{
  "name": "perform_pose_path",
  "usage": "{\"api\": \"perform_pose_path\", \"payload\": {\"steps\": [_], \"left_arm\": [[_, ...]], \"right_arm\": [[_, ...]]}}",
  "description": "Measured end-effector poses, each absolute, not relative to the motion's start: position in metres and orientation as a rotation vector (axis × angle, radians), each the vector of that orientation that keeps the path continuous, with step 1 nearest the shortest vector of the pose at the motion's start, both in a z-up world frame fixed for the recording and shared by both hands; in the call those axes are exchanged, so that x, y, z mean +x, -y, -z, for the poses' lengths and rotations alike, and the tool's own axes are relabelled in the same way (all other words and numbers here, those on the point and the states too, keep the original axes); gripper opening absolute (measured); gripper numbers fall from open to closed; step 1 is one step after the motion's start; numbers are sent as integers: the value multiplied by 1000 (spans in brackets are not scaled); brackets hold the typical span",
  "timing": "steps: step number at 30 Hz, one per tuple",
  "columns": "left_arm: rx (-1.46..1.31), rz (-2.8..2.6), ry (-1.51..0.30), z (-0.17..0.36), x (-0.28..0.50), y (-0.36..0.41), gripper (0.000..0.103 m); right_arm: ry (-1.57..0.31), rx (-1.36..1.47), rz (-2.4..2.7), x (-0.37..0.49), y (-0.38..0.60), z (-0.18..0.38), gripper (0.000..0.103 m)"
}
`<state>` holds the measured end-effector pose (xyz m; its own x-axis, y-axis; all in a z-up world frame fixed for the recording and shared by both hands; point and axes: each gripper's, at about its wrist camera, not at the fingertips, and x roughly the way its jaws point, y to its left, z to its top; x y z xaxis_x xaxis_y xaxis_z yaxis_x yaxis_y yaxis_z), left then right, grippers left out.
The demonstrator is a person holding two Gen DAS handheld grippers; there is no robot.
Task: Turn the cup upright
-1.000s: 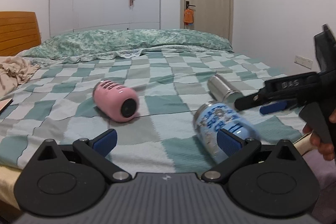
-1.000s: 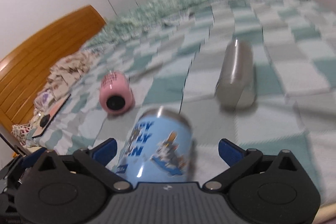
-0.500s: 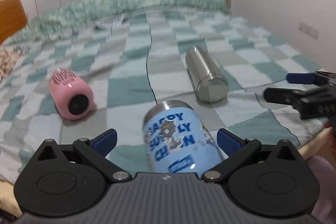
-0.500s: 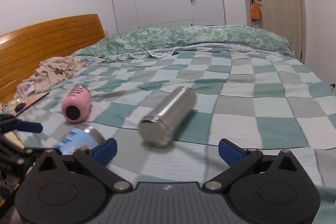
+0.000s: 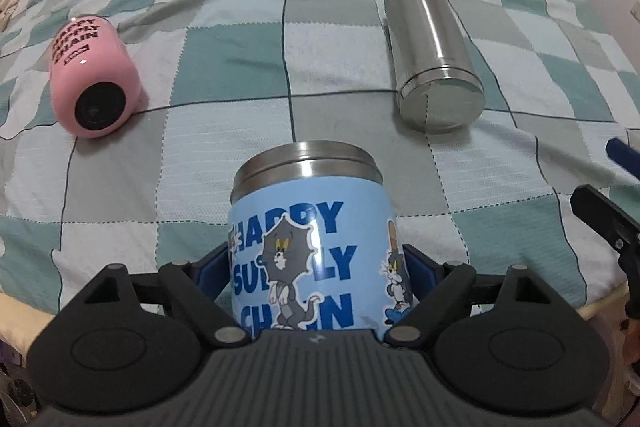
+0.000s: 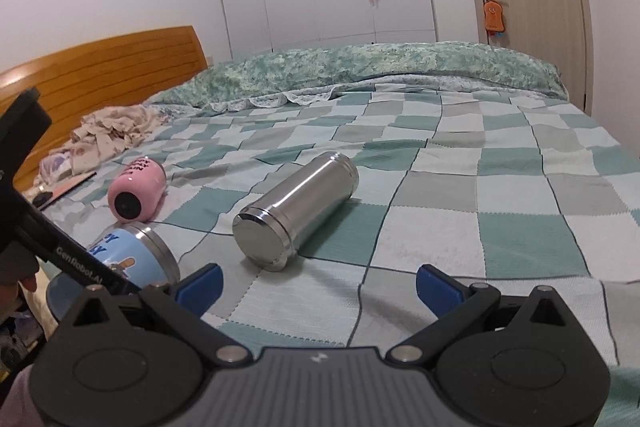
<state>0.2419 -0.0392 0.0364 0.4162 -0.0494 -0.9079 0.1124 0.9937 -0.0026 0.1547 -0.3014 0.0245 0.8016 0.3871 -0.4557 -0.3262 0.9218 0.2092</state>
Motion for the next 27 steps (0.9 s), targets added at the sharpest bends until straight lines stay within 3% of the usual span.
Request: {"api": "perform_pose_path", "payload": {"steps": [17,27], "left_arm": [[-33,152,-770,-83,175,17,85],[-9,145,-544,-108,226,41,85]], "right_arm": [[-382,205,-316,114,305,-22,103],[-300,116,-287,152,290,-48,103]]}}
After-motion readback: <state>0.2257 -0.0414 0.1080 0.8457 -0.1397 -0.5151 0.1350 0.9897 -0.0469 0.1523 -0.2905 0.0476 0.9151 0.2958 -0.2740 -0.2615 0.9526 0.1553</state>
